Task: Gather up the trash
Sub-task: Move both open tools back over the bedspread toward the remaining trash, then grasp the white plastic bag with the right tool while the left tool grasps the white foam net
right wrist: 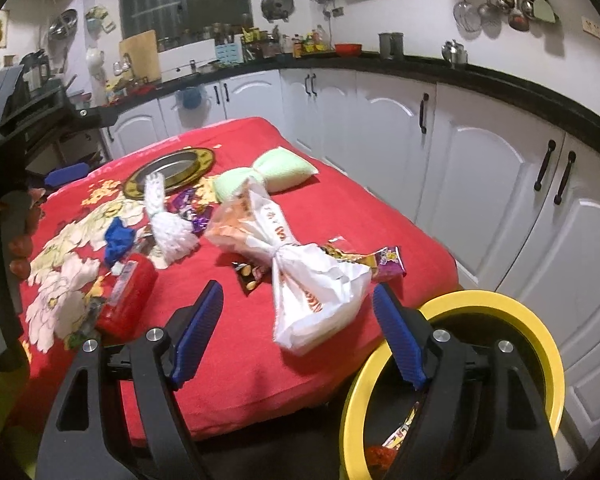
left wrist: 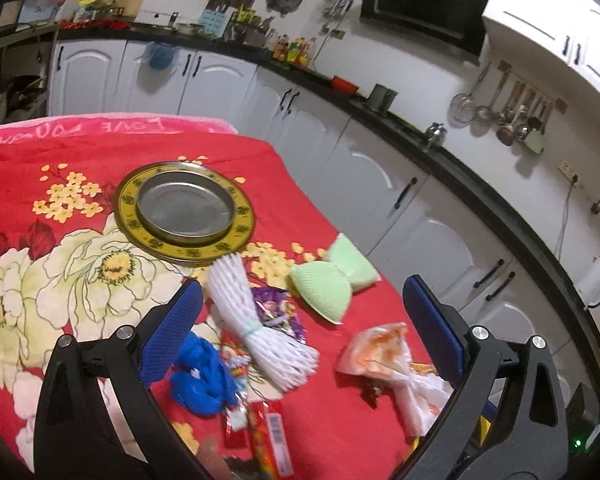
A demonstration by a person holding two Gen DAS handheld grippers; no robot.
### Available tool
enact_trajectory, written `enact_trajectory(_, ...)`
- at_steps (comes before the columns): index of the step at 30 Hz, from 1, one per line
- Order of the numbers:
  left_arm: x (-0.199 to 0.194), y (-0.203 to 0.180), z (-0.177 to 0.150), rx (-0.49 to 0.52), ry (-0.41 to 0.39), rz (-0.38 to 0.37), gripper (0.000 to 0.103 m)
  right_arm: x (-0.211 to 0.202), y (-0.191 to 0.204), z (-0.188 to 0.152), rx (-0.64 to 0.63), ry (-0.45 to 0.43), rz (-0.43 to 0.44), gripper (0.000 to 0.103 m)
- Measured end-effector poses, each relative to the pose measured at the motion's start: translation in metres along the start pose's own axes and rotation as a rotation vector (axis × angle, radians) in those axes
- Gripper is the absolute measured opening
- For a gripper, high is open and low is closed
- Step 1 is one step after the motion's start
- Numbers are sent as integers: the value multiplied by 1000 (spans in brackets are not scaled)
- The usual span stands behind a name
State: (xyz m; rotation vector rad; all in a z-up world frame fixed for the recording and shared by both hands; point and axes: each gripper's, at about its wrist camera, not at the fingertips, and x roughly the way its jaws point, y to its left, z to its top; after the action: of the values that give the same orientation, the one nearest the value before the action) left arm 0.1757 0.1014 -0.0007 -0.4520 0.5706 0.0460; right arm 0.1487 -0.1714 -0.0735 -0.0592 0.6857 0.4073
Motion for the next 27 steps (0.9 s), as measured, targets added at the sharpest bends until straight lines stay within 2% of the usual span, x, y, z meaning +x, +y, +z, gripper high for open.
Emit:
enact_trajectory(8, 41, 17, 6, -14, 101, 52, 92, 25, -10, 3, 34, 43, -12, 75)
enact_trajectory(12, 62, 35, 6, -88, 148, 79, 92, 37, -13, 4, 62, 65, -8, 75)
enact_trajectory(19, 83, 54, 0, -144, 205, 76, 73, 51, -18, 4, 95, 106, 15, 75)
enact_trajectory(23, 91, 58, -6, -157, 227, 71, 69, 57, -19, 4, 107, 130, 29, 75)
enact_trajectory(27, 95, 57, -8, -152, 239, 69, 56, 62, -19, 4, 113, 147, 40, 75)
